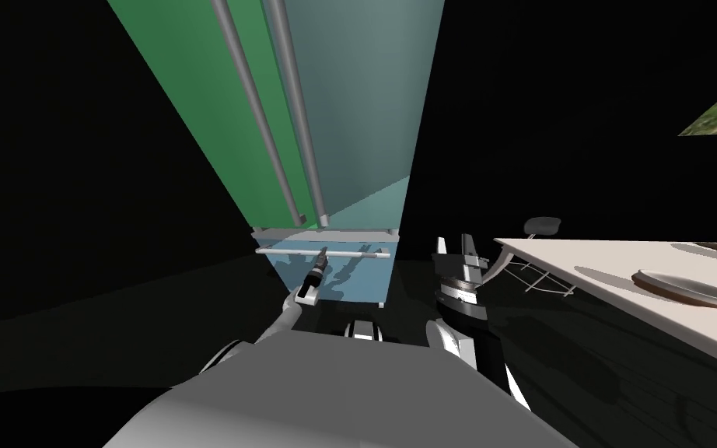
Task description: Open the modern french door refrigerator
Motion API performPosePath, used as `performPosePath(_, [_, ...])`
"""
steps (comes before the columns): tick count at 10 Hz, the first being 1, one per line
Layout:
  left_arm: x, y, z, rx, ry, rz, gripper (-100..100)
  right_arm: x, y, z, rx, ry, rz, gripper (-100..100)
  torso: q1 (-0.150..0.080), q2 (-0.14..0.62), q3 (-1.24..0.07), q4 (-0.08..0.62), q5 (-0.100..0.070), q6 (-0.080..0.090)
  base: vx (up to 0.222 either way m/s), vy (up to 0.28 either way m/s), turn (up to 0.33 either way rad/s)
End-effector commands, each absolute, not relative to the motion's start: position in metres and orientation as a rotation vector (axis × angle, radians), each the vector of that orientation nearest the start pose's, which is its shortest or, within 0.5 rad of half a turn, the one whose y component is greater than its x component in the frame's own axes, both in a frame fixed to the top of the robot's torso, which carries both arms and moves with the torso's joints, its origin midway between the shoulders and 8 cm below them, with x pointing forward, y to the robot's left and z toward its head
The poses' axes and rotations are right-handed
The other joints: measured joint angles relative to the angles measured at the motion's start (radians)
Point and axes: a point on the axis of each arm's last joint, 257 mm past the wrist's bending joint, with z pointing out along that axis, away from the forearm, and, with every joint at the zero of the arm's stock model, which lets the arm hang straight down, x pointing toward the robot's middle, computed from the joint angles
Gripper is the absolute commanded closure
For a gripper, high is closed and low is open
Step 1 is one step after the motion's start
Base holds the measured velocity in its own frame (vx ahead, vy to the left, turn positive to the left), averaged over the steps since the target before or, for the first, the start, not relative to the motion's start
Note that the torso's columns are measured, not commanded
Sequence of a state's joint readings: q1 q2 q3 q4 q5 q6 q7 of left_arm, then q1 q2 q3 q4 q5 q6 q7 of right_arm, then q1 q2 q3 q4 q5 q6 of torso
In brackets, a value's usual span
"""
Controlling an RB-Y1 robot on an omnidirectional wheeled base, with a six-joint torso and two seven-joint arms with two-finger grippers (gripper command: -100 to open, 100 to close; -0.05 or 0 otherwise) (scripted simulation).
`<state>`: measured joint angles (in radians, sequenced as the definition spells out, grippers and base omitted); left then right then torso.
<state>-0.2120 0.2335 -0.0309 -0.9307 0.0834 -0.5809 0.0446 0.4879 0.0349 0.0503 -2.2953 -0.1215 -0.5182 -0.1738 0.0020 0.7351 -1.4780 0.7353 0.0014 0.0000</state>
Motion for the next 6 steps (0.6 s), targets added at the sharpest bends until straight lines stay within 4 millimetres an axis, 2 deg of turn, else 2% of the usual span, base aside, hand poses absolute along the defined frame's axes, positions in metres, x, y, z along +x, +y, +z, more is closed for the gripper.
performPosePath(1, [0.568,0.298,-0.281,-1.019,1.183,-1.19,-100,0.338,-0.28,0.038,0.785,0.418,1.602,0,-0.001,0.003,0.002,0.002,-0.001,0.0,-0.042,-0.007,0.008])
performPosePath(2, [0.567,0.299,-0.286,-1.027,1.19,-1.183,-100,0.338,-0.28,0.038,0.785,0.418,1.602,0,-0.001,0.002,0.002,0.002,-0.001,-0.001,-0.011,-0.006,0.008])
performPosePath(3, [0.581,0.316,-0.262,-1.011,1.136,-1.186,-100,0.338,-0.28,0.038,0.785,0.418,1.602,0,0.001,0.0,0.0,0.0,0.0,-0.001,-0.067,-0.024,-0.134])
performPosePath(4, [0.584,0.317,-0.272,-1.031,1.153,-1.171,-100,0.338,-0.28,0.038,0.785,0.418,1.602,0,0.0,0.001,0.001,0.001,0.0,0.0,-0.074,-0.025,-0.093])
performPosePath(5, [0.593,0.338,-0.259,-1.036,1.111,-1.157,-100,0.338,-0.28,0.038,0.785,0.418,1.602,0,-0.002,0.002,0.002,0.002,-0.001,0.0,-0.102,-0.024,-0.16])
performPosePath(6, [0.6,0.336,-0.256,-1.035,1.112,-1.159,-100,0.338,-0.28,0.038,0.785,0.418,1.602,0,-0.002,0.004,0.003,0.003,-0.001,0.0,-0.096,-0.029,-0.07])
